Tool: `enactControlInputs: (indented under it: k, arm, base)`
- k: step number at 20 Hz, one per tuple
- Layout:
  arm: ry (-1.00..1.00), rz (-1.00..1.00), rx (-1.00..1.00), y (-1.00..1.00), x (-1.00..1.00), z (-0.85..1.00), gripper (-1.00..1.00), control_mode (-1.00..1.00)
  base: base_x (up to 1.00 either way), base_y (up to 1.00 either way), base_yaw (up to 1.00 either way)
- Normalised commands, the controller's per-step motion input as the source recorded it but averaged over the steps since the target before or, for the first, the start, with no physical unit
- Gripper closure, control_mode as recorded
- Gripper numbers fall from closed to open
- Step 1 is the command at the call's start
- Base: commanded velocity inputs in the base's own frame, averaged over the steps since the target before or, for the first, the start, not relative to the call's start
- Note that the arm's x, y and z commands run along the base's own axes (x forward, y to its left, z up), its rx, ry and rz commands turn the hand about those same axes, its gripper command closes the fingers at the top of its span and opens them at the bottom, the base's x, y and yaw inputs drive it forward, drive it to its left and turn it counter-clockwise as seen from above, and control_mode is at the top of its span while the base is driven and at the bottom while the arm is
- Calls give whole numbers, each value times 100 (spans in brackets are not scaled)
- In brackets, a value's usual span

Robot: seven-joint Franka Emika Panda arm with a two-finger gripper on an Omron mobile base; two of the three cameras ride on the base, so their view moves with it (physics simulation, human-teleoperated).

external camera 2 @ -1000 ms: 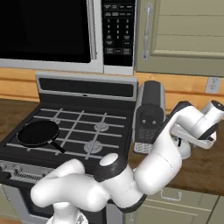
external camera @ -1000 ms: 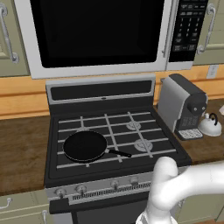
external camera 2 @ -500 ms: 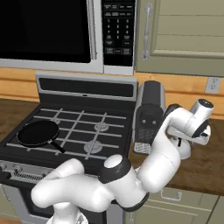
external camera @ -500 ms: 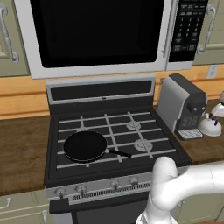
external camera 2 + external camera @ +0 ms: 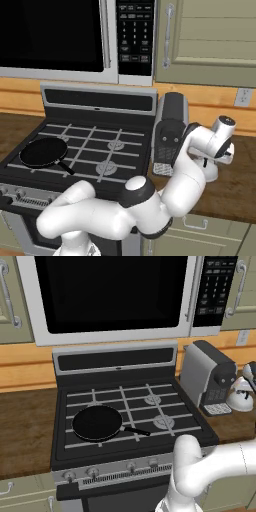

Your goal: Pick the kettle from the counter and place it on a stove burner. Then turn the burner on.

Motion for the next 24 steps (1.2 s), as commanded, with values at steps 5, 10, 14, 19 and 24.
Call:
enactControlInputs:
  k: [5, 10, 14, 19, 24]
  arm:
    - [0, 0, 0, 0, 31, -16, 100, -100]
    - [0, 0, 0, -1, 3, 0, 100, -100]
    - [-1, 0, 0, 0, 0, 0, 100, -100]
    - [-11, 0, 0, 0, -21, 13, 100, -100]
    - [-37, 0, 3, -5, -69, 67, 100, -100]
  base:
    - [0, 0, 0]
    - [0, 0, 0]
    - [0, 0, 0]
    - [0, 0, 0]
    - [0, 0, 0]
